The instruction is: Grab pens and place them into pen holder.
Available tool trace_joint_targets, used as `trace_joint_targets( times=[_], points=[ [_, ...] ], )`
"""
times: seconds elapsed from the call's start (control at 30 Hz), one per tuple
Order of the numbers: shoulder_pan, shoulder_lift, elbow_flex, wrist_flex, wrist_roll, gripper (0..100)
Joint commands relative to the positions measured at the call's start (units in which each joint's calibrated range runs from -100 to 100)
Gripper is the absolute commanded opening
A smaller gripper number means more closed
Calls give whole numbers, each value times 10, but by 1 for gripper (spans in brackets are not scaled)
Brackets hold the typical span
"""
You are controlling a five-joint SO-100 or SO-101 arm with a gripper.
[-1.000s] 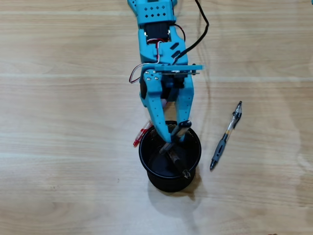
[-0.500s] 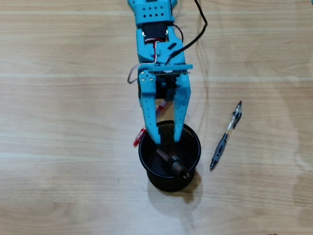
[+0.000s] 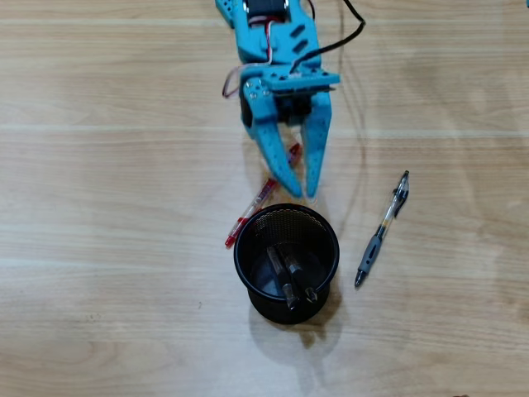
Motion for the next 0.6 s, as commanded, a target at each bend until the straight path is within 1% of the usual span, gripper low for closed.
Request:
trace_joint_targets(
  times=[0.0,0.1,0.23,0.4,0.5,0.57],
  points=[
    [-22,-94,11,141,-3,2],
    [-44,-118,13,248,-19,2],
    [-89,-119,19,331,-76,2],
    [-133,-60,-3,350,-123,2],
    [-149,-1,-53,356,-132,2],
    [-157,43,-110,389,-132,2]
  ],
)
